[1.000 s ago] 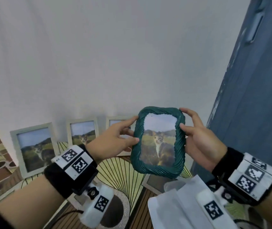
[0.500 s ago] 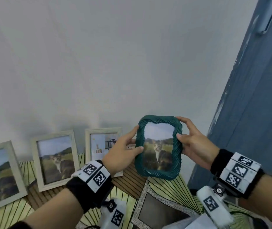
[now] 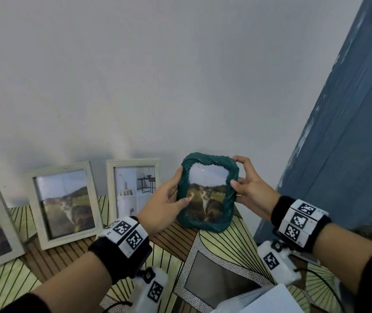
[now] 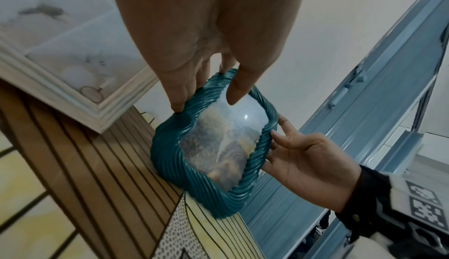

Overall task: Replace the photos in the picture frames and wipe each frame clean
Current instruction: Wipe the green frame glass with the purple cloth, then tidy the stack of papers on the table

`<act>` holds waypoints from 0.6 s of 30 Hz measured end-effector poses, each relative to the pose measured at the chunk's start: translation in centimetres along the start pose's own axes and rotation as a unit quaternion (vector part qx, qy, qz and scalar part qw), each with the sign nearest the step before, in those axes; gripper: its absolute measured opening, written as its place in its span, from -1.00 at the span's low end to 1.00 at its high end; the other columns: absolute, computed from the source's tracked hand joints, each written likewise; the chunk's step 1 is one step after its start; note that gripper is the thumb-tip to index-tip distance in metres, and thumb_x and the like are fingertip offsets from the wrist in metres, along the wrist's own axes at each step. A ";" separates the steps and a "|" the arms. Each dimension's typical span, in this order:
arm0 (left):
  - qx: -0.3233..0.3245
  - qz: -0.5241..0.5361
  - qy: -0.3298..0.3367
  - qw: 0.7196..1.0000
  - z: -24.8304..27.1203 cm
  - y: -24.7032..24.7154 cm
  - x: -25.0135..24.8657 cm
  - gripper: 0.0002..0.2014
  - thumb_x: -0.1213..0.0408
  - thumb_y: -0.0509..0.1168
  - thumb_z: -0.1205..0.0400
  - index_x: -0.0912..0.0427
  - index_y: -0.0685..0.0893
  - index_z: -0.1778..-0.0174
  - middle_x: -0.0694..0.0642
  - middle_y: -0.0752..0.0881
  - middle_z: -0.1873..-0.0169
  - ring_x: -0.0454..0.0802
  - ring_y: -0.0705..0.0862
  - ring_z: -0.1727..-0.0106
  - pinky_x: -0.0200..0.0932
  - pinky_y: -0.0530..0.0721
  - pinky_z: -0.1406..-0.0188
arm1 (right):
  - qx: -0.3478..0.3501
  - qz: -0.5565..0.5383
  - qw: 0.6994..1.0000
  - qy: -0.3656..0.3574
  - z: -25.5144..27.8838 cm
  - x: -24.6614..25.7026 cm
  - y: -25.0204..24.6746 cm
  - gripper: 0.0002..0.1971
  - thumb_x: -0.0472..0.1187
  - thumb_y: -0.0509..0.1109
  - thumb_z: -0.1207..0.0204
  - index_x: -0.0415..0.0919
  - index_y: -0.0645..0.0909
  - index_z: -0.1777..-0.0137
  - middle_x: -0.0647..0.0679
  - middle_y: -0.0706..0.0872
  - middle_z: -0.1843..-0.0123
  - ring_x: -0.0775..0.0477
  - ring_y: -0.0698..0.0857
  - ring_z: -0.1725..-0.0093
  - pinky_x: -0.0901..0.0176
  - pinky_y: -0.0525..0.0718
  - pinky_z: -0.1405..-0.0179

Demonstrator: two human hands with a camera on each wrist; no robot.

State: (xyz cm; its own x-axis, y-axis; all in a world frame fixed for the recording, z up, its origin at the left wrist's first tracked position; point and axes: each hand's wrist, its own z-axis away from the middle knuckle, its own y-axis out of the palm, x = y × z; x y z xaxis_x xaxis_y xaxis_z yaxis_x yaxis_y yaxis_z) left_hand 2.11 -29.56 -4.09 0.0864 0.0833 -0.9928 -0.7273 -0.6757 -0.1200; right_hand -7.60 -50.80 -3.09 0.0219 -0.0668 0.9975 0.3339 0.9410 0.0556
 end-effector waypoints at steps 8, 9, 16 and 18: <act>0.014 -0.024 -0.012 1.000 0.7 0.0 -0.9 -0.22 0.60 0.23 -0.66 0.06 0.04 -0.72 0.01 0.44 -0.54 -0.20 0.56 -0.33 -0.45 0.67 -0.05 | -0.010 0.109 0.993 0.046 1.1 0.7 0.9 -0.55 -0.34 0.15 -0.75 0.17 0.22 -0.48 -0.34 0.69 -0.21 -0.22 0.69 -0.11 -0.03 0.75 0.04; 0.015 -0.037 -0.013 0.999 0.9 0.0 -1.2 -0.22 0.58 0.24 -0.67 0.05 0.04 -0.72 0.04 0.47 -0.53 -0.15 0.62 -0.31 -0.38 0.70 -0.06 | -0.012 0.125 0.991 0.056 1.3 0.9 0.9 -0.53 -0.31 0.18 -0.75 0.17 0.18 -0.50 -0.34 0.70 -0.22 -0.21 0.71 -0.14 0.01 0.76 0.05; 0.037 -0.102 0.008 0.994 2.9 -0.3 -3.6 -0.43 0.51 0.25 -0.69 -0.34 0.34 -0.33 -0.54 0.63 0.02 -0.74 0.58 0.05 -0.65 0.57 0.17 | -0.016 0.225 0.969 0.096 3.8 3.5 1.0 -0.24 -0.01 0.31 -0.67 0.23 -0.13 -0.67 -0.12 0.67 -0.27 -0.16 0.57 -0.38 -0.24 0.57 -0.31; 0.033 -0.129 0.015 0.991 4.1 -0.3 -4.7 -0.48 0.41 0.28 -0.70 -0.36 0.38 -0.35 -0.62 0.59 -0.01 -0.68 0.54 -0.10 -0.61 0.54 -0.03 | -0.025 0.240 0.965 0.101 4.8 4.4 1.2 -0.25 0.03 0.31 -0.67 0.17 -0.10 -0.69 -0.20 0.56 -0.44 -0.19 0.51 -0.45 -0.33 0.51 -0.42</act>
State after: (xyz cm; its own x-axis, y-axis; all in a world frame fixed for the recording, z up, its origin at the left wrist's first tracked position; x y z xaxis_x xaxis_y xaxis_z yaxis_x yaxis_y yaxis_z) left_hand -0.84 -26.77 0.61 0.2948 0.2257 -0.9285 -0.7205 -0.5858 -0.3712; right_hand -11.67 -48.38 1.62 0.3662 0.3049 0.8792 0.2848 0.8628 -0.4178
